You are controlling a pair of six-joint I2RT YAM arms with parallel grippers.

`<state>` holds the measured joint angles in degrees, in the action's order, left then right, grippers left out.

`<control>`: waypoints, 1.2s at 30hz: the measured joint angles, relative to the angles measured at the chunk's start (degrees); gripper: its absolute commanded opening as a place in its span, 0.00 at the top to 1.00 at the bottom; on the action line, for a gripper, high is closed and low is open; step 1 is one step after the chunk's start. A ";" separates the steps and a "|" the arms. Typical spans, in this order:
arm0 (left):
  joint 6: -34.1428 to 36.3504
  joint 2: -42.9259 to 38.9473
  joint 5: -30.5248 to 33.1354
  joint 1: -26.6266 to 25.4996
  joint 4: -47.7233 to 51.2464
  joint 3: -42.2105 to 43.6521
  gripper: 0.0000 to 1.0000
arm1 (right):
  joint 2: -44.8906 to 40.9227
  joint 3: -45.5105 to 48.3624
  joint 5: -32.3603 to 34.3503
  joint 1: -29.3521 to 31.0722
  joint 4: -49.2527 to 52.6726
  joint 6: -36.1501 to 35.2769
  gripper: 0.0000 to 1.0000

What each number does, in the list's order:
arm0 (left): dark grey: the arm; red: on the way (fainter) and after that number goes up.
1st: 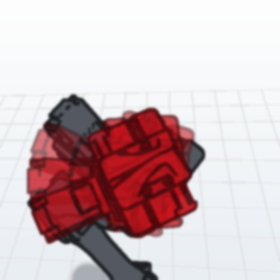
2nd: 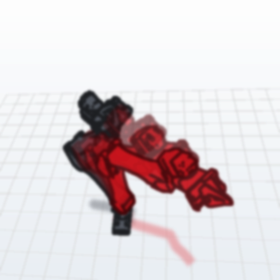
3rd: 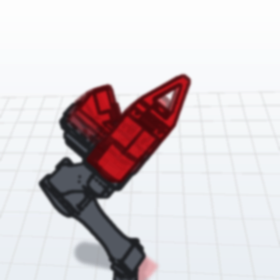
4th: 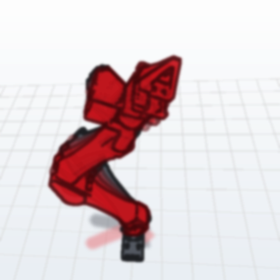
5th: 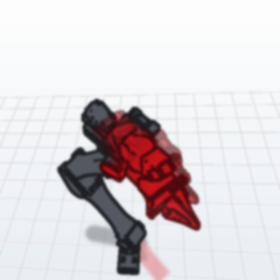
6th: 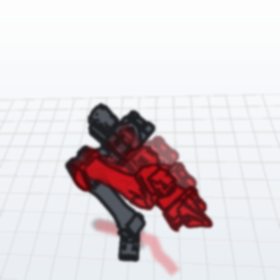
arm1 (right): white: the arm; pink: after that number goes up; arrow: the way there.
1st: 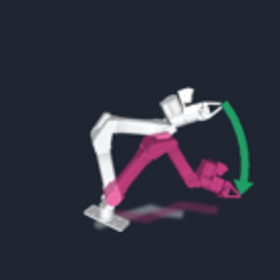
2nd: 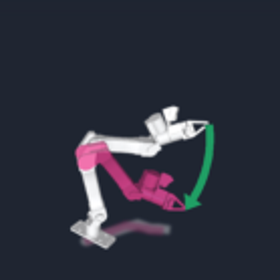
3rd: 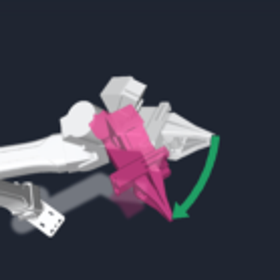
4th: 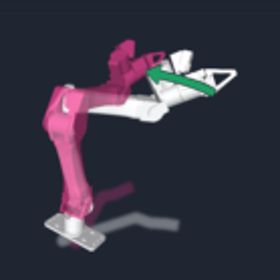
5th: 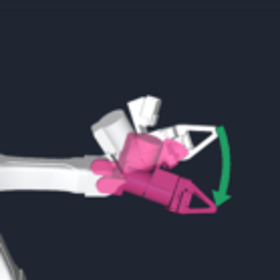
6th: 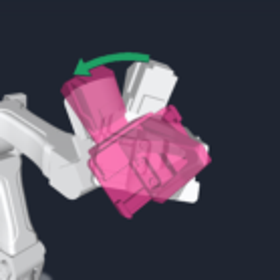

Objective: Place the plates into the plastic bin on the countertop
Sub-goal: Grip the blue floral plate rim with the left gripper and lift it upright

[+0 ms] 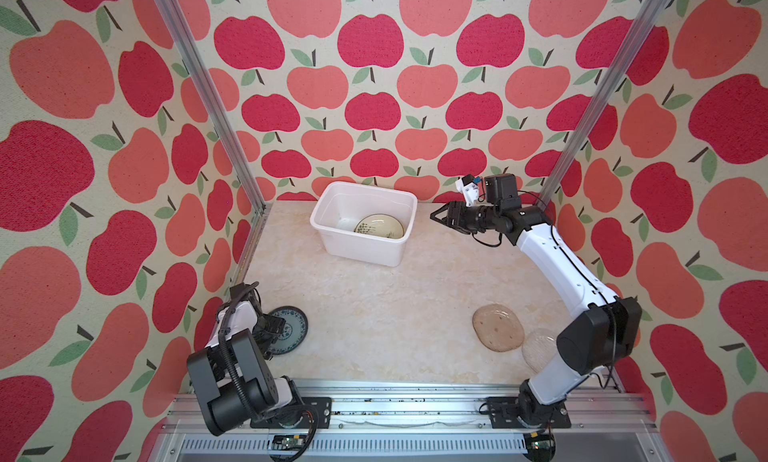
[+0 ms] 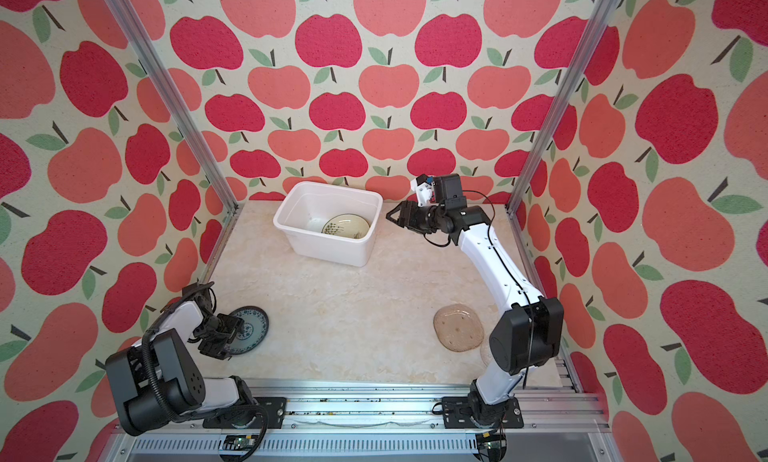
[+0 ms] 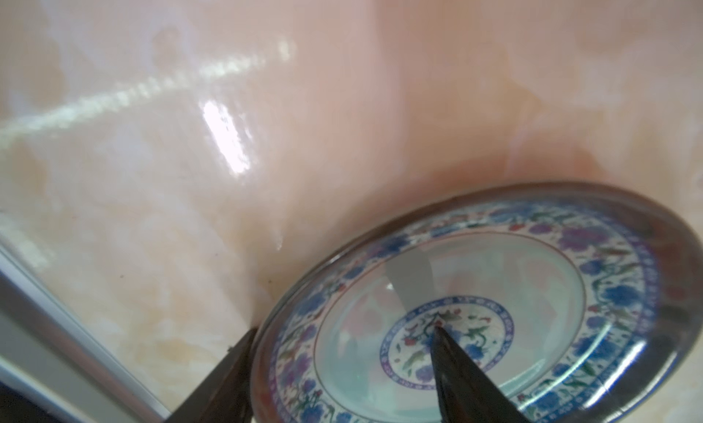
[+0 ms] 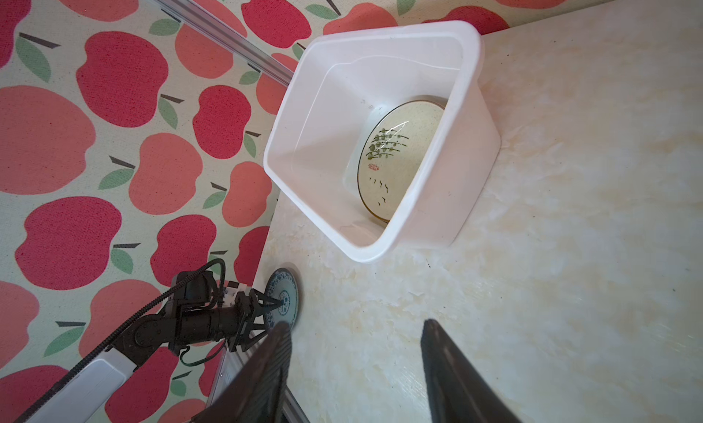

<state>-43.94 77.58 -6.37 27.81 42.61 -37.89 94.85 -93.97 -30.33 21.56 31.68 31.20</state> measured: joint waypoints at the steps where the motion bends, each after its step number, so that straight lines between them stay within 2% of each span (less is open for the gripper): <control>1: 0.76 0.31 -0.20 0.02 -0.13 -0.22 0.41 | 0.00 0.00 -0.02 -0.17 0.15 0.00 0.42; 9: 9.77 3.37 -4.94 -1.16 -6.58 -2.47 0.62 | -0.55 0.02 0.00 -1.22 0.66 0.00 0.42; 16: 17.75 8.57 -8.00 -7.65 -11.67 -6.05 0.76 | -0.66 0.42 -0.22 -1.22 0.63 0.22 0.42; 21: 20.33 12.41 -9.70 -11.43 -14.60 -9.18 0.86 | -1.36 2.23 -0.20 -1.22 0.90 0.39 0.42; 36: 22.05 13.57 -12.59 -15.52 -17.64 -10.56 1.00 | -5.60 8.83 -0.66 -1.22 0.20 1.77 0.42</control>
<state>-21.89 91.15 -18.96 12.29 24.97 -48.45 89.25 -85.14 -30.98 20.34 31.88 32.97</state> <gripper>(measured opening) 0.095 0.578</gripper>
